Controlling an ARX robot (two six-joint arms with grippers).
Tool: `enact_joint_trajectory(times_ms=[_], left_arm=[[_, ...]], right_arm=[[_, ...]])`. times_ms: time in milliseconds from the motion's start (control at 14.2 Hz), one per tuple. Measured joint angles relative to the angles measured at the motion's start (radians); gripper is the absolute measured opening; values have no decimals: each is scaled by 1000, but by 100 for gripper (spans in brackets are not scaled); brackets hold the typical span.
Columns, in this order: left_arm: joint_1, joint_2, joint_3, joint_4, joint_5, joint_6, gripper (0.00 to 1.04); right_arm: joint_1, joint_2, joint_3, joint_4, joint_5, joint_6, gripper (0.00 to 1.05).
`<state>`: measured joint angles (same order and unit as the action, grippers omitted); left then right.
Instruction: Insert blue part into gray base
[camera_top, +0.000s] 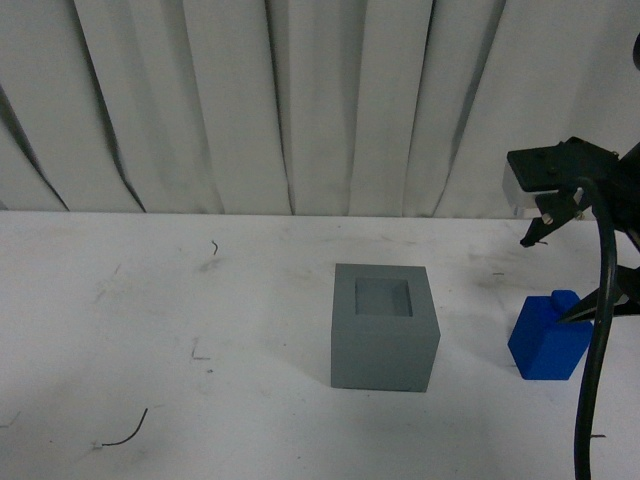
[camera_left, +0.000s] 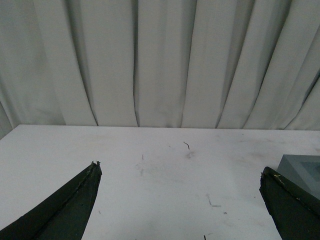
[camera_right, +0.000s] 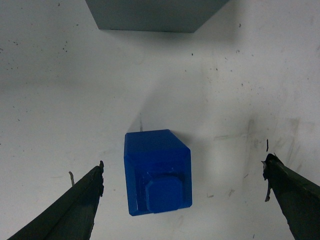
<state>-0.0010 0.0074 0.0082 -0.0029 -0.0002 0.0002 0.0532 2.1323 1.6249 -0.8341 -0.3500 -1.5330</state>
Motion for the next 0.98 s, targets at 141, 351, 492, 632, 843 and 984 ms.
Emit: enact_joint_trajectory(times_ms=[141, 351, 492, 632, 843, 984], left_arm=[[0, 0, 0, 0, 0, 0, 98], [0, 0, 0, 0, 0, 0, 98], [0, 0, 0, 0, 0, 0, 98], [0, 0, 0, 0, 0, 0, 98], [0, 0, 0, 0, 0, 0, 98], [0, 0, 0, 0, 0, 0, 98]], right_arm=[[7, 36, 13, -16, 49, -6, 98], [5, 61, 4, 2, 114, -5, 98], [13, 74, 4, 5, 126, -5, 98], [20, 92, -2, 13, 126, 4, 98], [26, 97, -13, 37, 140, 11, 98], [25, 98, -27, 47, 144, 14, 98]])
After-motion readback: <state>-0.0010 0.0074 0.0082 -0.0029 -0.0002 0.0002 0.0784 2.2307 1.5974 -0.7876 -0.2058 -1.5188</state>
